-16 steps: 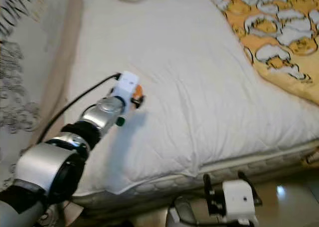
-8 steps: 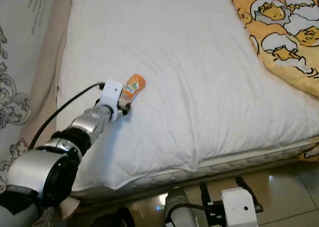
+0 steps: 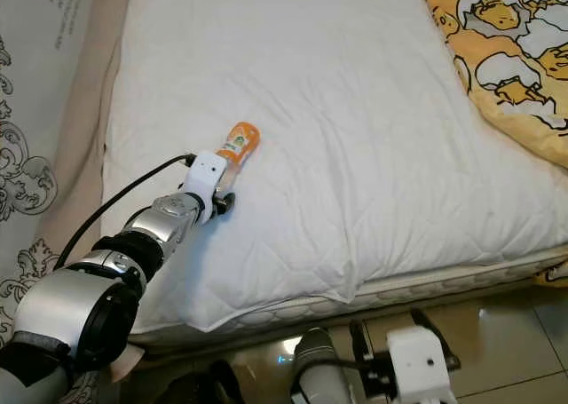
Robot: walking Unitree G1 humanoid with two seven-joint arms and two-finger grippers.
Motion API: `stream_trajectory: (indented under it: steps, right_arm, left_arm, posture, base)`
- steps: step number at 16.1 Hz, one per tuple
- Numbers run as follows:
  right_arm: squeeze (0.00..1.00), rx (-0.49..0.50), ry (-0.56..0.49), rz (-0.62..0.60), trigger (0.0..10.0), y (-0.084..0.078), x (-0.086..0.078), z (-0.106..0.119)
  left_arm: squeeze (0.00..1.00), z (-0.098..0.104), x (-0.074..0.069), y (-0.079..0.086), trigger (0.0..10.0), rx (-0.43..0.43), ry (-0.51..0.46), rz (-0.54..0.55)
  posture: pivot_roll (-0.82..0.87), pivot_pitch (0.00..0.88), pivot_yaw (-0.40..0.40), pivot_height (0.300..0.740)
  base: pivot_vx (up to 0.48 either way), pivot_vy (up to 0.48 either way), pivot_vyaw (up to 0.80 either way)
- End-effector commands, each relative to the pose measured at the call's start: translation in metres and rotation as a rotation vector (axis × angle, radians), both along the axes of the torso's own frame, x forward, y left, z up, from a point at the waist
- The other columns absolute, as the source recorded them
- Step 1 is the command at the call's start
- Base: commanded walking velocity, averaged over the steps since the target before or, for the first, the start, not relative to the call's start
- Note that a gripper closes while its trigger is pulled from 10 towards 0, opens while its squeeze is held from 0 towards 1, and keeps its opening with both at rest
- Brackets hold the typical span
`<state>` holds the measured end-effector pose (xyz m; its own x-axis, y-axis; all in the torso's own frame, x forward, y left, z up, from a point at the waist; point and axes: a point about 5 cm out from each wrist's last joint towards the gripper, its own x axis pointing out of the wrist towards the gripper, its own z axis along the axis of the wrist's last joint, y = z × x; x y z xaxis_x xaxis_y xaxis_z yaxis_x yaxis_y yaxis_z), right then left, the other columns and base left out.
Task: Clean up the room
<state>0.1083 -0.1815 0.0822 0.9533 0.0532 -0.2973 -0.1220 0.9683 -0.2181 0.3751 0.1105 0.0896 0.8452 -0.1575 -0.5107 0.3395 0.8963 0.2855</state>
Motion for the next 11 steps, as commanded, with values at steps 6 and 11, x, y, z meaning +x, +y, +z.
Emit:
stream_trajectory:
  steps: [6,11]
  right_arm:
    - [0.00,0.002,0.018,0.029,10.0,0.001,0.013,-0.009]
    - [0.00,0.007,0.011,0.043,10.0,0.003,0.022,-0.013]
  left_arm:
    - [0.00,-0.012,-0.007,0.008,0.0,0.138,0.022,-0.111]
    - [0.00,-0.014,-0.008,0.021,0.0,0.196,0.054,-0.123]
  posture:
    - [-0.46,0.169,0.101,0.736]
    - [-0.44,0.152,0.104,0.736]
  base:
    - [0.000,0.000,0.00]
    - [0.000,0.000,0.00]
